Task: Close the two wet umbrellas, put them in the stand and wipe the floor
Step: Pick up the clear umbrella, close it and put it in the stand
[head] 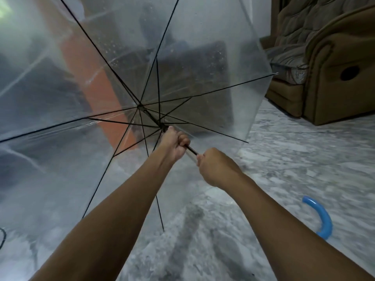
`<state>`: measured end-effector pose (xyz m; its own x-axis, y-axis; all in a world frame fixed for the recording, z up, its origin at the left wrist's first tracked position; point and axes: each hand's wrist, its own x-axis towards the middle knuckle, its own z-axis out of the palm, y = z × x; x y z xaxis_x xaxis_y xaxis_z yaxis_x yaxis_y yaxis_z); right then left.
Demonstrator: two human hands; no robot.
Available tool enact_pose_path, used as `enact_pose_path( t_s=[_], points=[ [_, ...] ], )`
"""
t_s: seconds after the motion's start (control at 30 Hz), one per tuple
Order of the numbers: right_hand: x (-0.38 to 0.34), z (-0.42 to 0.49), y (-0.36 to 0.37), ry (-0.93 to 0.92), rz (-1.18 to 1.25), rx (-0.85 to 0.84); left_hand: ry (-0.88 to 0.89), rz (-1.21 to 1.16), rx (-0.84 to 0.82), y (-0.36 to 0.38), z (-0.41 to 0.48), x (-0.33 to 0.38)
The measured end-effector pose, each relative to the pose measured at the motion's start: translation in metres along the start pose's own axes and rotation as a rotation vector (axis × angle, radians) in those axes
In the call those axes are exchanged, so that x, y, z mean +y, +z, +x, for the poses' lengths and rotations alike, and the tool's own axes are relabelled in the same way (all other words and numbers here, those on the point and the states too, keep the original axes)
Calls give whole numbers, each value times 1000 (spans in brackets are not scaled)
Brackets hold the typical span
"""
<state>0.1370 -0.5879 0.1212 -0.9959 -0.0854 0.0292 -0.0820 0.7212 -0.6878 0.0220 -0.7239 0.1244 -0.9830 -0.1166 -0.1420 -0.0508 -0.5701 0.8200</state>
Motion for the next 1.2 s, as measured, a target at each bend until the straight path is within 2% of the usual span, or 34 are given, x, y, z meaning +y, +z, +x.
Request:
enact_pose_path(
  t_s=[0.13, 0.3, 0.4, 0.47, 0.53, 0.63, 0.67, 0.8, 0.93, 1.1, 1.2],
  points=[
    [2, -3, 12, -33, 42, -60, 14, 4, 53, -7, 3, -2],
    [17, -6, 5, -64, 213, -207, 47, 40, 103, -9, 12, 3],
    [29, -20, -12, 24, 385, -383, 60, -1, 93, -10, 15, 9],
    [33, -26, -18, 75, 418, -422, 51, -18, 90, -8, 15, 9],
    [34, -27, -17, 97, 370, -406, 46, -26, 79, -5, 15, 5],
    [34, -23, -11, -5, 88, -282, 61, -13, 79, -2, 11, 3],
    [34, -21, -10, -16, 61, -249, 61, -28, 69, -2, 10, 3],
    [27, -8, -10, 9, 111, -198, -21, -60, 13, 5, -4, -14],
    [12, 7, 2, 80, 188, -176, -146, 17, -58, 10, -11, -35],
    [17, 5, 14, -22, 280, -211, -55, 122, 40, -2, -2, -24],
    [22, -11, -4, -12, 373, -394, 28, 124, 85, -8, 3, -10]
  ],
)
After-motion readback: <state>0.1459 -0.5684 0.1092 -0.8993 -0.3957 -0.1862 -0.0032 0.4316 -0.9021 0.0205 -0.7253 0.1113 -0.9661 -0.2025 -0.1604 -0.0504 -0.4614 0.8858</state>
